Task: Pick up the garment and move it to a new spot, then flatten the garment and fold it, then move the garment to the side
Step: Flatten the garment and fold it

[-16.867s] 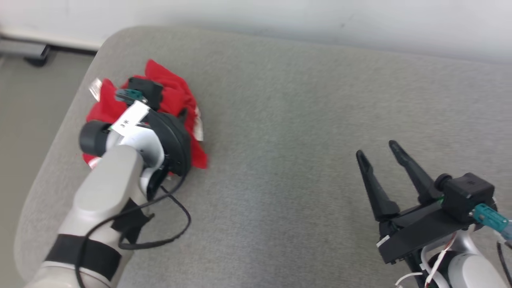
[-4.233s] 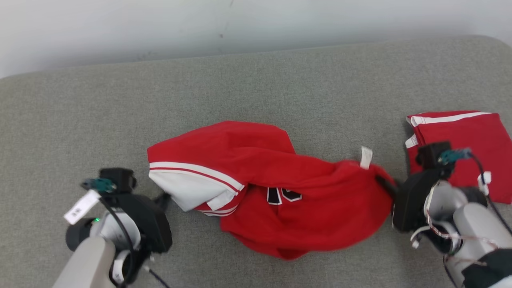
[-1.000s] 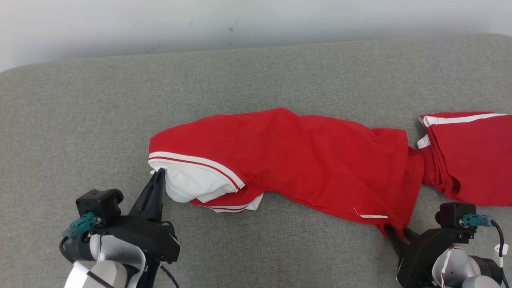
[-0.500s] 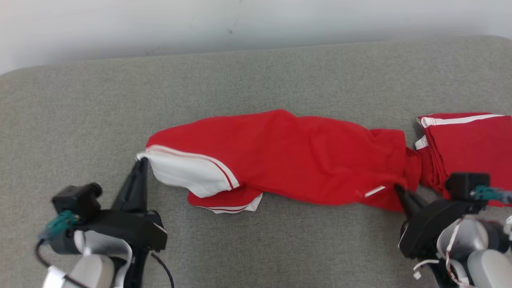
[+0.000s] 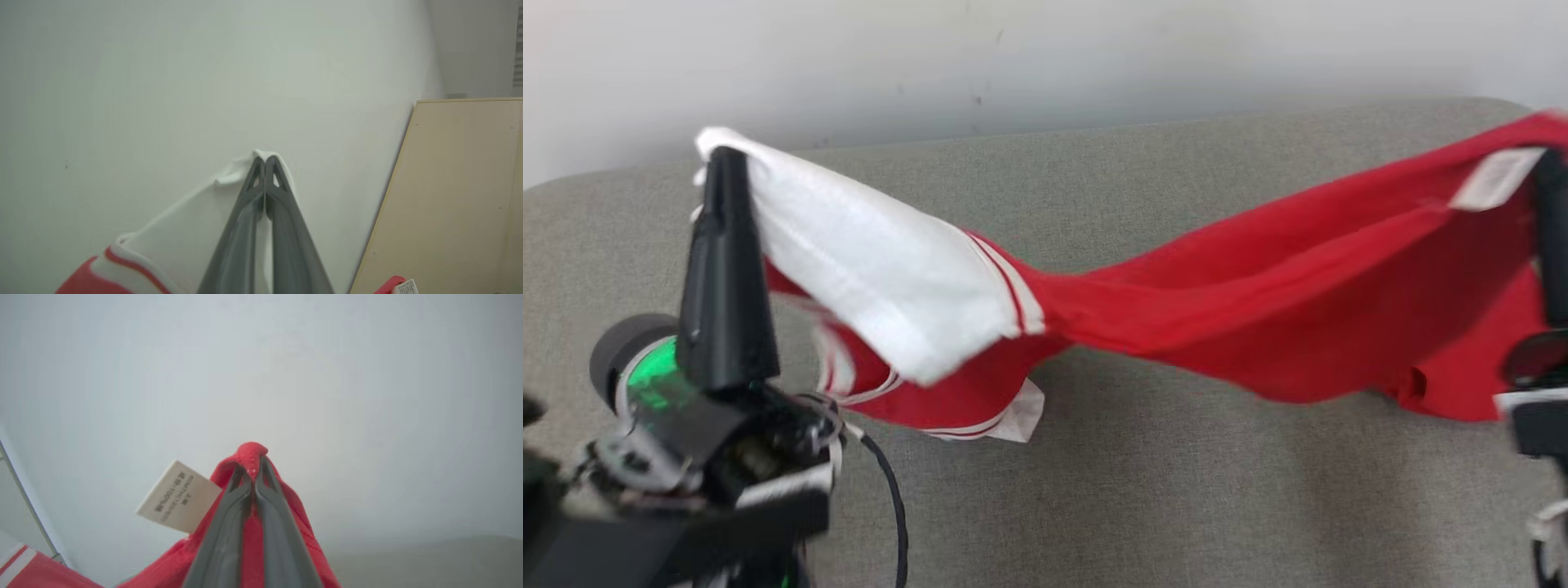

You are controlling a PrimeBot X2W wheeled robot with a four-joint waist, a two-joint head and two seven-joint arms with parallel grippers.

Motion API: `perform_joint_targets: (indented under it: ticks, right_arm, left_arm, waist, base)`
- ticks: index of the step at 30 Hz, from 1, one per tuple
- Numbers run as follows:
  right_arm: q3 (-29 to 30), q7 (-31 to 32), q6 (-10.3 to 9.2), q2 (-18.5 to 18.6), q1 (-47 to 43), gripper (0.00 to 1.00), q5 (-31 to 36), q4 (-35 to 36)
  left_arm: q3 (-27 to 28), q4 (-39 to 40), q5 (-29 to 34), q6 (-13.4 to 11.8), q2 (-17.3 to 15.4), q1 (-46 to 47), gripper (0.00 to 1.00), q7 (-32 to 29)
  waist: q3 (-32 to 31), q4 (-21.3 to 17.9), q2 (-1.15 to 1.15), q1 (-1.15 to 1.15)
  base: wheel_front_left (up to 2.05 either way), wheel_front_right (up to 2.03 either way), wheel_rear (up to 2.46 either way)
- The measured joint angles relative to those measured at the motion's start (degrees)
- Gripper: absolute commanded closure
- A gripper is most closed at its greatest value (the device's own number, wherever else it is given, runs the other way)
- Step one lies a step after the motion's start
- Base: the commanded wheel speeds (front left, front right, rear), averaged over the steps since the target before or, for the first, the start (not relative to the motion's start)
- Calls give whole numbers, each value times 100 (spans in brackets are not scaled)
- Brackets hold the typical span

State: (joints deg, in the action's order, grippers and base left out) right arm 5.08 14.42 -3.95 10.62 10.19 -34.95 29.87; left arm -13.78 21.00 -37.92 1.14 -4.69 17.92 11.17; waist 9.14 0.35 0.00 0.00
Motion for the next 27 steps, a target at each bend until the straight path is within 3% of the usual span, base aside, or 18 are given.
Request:
perform_joint_targets:
  ticks: [4, 8, 11, 15, 17, 21, 24, 27]
  right_arm:
    - [300, -183, 78, -41, 208, 100, -404, 803]
    - [154, 44, 92, 140, 626, 100, -286, 359]
    - [-466, 461, 183, 326, 1212, 100, -167, -1193]
    - [-875, 571, 253, 296, 2723, 100, 48, -3105]
    - [-749, 390, 253, 187, 3831, 100, 93, -3528]
    - [-357, -127, 291, 354, 5101, 100, 180, -3504]
    - [-453, -293, 422, 508, 5015, 100, 349, -3847]
    - [-668, -221, 499, 508, 4275, 100, 477, -4084]
  left_arm:
    - [-168, 1174, -594, 200, 110, -88, 100, -5]
    - [-266, 1288, -1096, 168, 124, 171, 100, -298]
    - [-58, 4, -1306, -246, 171, 814, 100, -616]
    - [777, -1990, -918, -740, 204, 1935, 100, -481]
    - [868, -2520, -428, -759, 142, 2822, 100, -332]
    - [631, -2399, -65, -621, 216, 4228, 100, 66]
    - [520, -2477, 42, -481, 229, 4273, 100, 130]
    - [265, -2679, 339, -466, -42, 3695, 100, 94]
  waist:
    - [17, -22, 0, -1]
    - [110, -49, 0, 0]
    - [307, -81, 0, 0]
    - [574, -114, 1, 2]
    - [709, -139, 1, 3]
    - [901, -153, 0, 1]
    - [922, -109, -1, 1]
    - [874, -70, 0, 1]
  base:
    - [0, 0, 0]
    - [0, 0, 0]
    - [0, 0, 0]
    - [0, 0, 0]
    - [0, 0, 0]
    - [0, 0, 0]
    - [0, 0, 0]
    - [0, 0, 0]
